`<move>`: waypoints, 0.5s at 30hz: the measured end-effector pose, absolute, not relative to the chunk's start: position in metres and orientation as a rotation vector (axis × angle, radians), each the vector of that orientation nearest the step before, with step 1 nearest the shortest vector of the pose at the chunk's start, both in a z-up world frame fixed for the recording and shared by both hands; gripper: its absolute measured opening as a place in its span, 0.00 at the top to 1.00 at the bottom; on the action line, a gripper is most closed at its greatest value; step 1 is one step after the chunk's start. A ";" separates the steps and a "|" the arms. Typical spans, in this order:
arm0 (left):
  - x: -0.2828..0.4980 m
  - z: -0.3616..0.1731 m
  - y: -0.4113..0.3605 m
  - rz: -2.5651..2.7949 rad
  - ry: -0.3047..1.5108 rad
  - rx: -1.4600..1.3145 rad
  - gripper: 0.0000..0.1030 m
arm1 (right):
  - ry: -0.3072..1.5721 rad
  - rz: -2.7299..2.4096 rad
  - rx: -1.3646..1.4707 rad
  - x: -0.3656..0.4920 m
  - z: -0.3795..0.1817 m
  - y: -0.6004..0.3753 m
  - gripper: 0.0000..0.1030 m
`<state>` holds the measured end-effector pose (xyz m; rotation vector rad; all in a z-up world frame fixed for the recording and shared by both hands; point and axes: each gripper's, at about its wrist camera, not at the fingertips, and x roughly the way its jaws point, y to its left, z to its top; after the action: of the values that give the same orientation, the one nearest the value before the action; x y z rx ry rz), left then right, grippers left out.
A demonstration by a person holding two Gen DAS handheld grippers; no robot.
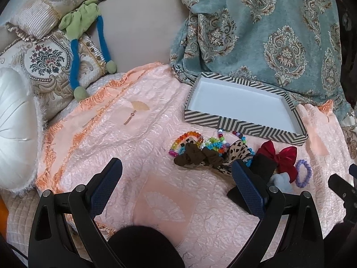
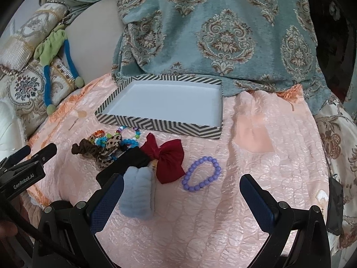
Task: Organize jewelry
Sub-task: 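Move both tools over the bedspread toward the scattered hair accessories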
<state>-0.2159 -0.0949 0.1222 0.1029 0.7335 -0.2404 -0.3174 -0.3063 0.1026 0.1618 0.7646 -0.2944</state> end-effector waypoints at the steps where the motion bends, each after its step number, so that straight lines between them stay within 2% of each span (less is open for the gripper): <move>1: -0.216 0.122 -0.095 -0.238 0.734 0.102 0.04 | 0.766 -0.293 0.161 -0.317 0.102 -0.306 0.00; 15: -0.213 0.117 -0.091 -0.223 0.745 0.099 0.04 | 0.787 -0.265 0.160 -0.313 0.095 -0.298 0.00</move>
<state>-0.2127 -0.0914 0.1168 0.0990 0.7449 -0.2226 -0.3132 -0.2978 0.0950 0.1595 0.7866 -0.2646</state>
